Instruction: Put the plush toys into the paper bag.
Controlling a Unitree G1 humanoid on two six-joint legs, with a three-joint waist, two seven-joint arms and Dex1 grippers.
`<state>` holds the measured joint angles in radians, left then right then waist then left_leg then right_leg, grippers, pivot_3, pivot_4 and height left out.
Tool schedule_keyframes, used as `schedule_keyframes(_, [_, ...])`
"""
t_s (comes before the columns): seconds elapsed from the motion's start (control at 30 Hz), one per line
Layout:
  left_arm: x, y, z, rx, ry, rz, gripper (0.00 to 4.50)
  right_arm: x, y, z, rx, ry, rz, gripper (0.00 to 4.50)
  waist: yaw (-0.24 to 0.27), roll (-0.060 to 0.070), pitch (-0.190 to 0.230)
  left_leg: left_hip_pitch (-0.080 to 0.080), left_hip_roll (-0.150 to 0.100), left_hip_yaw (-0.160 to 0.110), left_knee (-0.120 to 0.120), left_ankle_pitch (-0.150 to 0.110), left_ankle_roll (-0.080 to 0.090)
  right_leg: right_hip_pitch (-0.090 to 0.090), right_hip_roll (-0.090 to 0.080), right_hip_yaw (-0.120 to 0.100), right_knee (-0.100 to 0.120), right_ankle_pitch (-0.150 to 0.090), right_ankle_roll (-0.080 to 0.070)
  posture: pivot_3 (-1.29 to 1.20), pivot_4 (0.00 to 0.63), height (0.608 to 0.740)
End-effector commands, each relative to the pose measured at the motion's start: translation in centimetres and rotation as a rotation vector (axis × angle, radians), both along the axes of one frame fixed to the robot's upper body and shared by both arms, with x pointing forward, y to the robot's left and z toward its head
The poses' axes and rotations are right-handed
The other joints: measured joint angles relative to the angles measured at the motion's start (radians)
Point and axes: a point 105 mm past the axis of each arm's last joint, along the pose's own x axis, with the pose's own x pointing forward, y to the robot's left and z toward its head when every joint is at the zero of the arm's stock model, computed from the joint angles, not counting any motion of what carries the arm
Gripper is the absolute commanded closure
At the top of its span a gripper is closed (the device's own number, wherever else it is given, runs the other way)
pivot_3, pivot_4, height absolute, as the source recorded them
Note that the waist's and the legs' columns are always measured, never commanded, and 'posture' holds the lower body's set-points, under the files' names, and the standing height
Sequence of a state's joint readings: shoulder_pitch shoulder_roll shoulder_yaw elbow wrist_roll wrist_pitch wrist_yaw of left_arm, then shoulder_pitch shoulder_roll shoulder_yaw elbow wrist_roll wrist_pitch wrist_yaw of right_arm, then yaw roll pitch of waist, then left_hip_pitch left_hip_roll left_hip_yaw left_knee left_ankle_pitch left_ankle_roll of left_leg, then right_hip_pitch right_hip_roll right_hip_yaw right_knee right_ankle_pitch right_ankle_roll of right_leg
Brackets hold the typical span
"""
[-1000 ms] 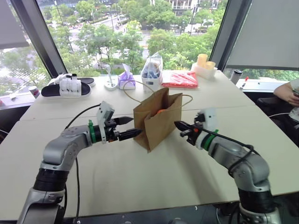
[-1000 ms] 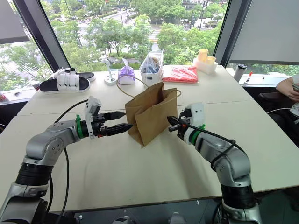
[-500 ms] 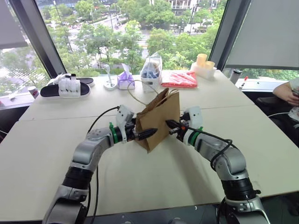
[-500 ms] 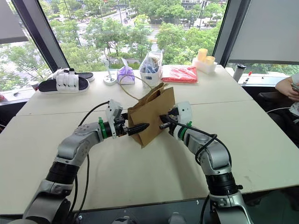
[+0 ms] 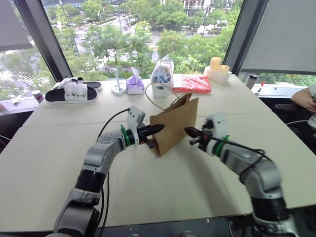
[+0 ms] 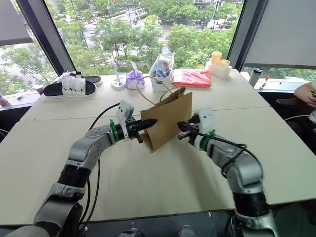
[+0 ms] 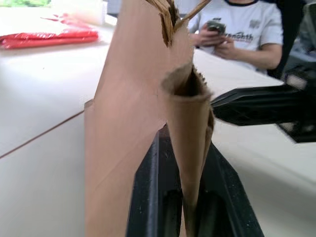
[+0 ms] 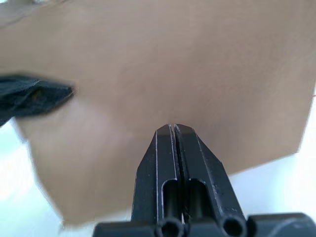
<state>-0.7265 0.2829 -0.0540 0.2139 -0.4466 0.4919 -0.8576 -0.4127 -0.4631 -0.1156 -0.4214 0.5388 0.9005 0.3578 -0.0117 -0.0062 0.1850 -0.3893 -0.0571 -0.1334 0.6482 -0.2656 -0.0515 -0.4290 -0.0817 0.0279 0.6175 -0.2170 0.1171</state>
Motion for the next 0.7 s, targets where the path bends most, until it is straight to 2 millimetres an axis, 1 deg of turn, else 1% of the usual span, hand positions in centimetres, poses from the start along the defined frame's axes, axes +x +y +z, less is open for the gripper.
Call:
schedule_keyframes(0.03, [-1.3, -0.7, 2.8, -0.056, -0.028, -0.223, 4.37, -4.3, -0.7, 2.7, -0.024, -0.066, 0.132, 4.50, 0.000, 0.000, 0.000, 0.000, 0.000, 0.000, 0.000, 0.000, 0.000, 0.000, 0.000, 0.000, 0.000, 0.000, 0.000, 0.00, 0.150, 0.740])
schedule_keyframes(0.1, [-1.3, -0.8, 3.1, -0.047, -0.014, -0.295, 4.37, -5.9, -1.9, 3.3, -0.035, -0.057, 0.142, 4.50, -0.001, 0.000, 0.000, 0.000, 0.000, 0.000, -0.001, 0.000, 0.001, 0.000, 0.000, -0.001, -0.001, 0.000, 0.000, 0.00, 0.150, 0.740])
schedule_keyframes(0.17, [-1.2, -0.8, 3.1, -0.021, -0.008, -0.356, 4.37, -7.0, -2.9, 4.0, -0.043, -0.052, 0.138, 4.50, -0.006, 0.000, 0.000, 0.000, 0.000, 0.001, 0.000, 0.000, 0.001, 0.000, 0.000, -0.001, -0.001, 0.000, 0.000, 0.00, 0.150, 0.740])
schedule_keyframes(0.23, [-1.3, -0.8, 3.1, 0.019, 0.002, -0.432, 4.37, -8.2, -4.2, 5.1, -0.042, -0.054, 0.119, 4.50, -0.006, 0.000, 0.000, 0.001, 0.001, 0.002, 0.000, 0.000, 0.001, 0.001, 0.000, -0.001, -0.001, 0.000, 0.000, 0.00, 0.150, 0.740])
schedule_keyframes(0.3, [-0.6, -0.8, 2.6, 0.072, -0.001, -0.457, 4.37, -9.4, -5.3, 5.9, -0.051, -0.058, 0.092, 4.50, -0.001, 0.000, 0.000, 0.001, 0.001, 0.002, 0.000, 0.000, 0.001, 0.002, 0.000, -0.001, 0.000, 0.000, 0.000, 0.00, 0.150, 0.740])
schedule_keyframes(0.4, [0.6, -0.9, 1.5, 0.124, -0.019, -0.428, 4.37, -10.4, -5.8, 5.9, -0.082, -0.045, 0.068, 4.50, 0.002, -0.001, 0.000, 0.001, 0.001, 0.002, 0.001, 0.000, 0.001, 0.002, 0.000, -0.001, -0.001, 0.000, 0.000, 0.00, 0.150, 0.740])
schedule_keyframes(0.53, [1.3, -0.7, -0.1, 0.176, -0.045, -0.400, 4.37, -11.0, -5.4, 5.6, -0.072, -0.033, 0.066, 4.50, 0.001, -0.002, 0.001, 0.001, 0.001, 0.002, 0.001, 0.000, 0.001, 0.002, 0.000, -0.001, -0.001, 0.000, 0.000, 0.00, 0.150, 0.740])
schedule_keyframes(0.63, [1.6, 0.0, -0.7, 0.203, -0.059, -0.372, 3.57, -11.2, -5.0, 5.3, -0.068, -0.015, 0.066, 4.50, 0.001, -0.003, 0.001, 0.001, 0.001, 0.001, 0.001, 0.000, 0.001, 0.002, 0.000, -0.001, -0.001, 0.000, 0.000, 0.00, 0.150, 0.740])
schedule_keyframes(0.7, [1.7, 0.4, -0.6, 0.202, -0.069, -0.363, 2.68, -11.2, -4.9, 5.1, -0.070, -0.001, 0.071, 4.50, 0.002, -0.003, 0.001, 0.001, 0.001, 0.001, 0.001, 0.000, 0.001, 0.002, 0.000, -0.001, -0.001, 0.000, 0.000, 0.00, 0.150, 0.740])
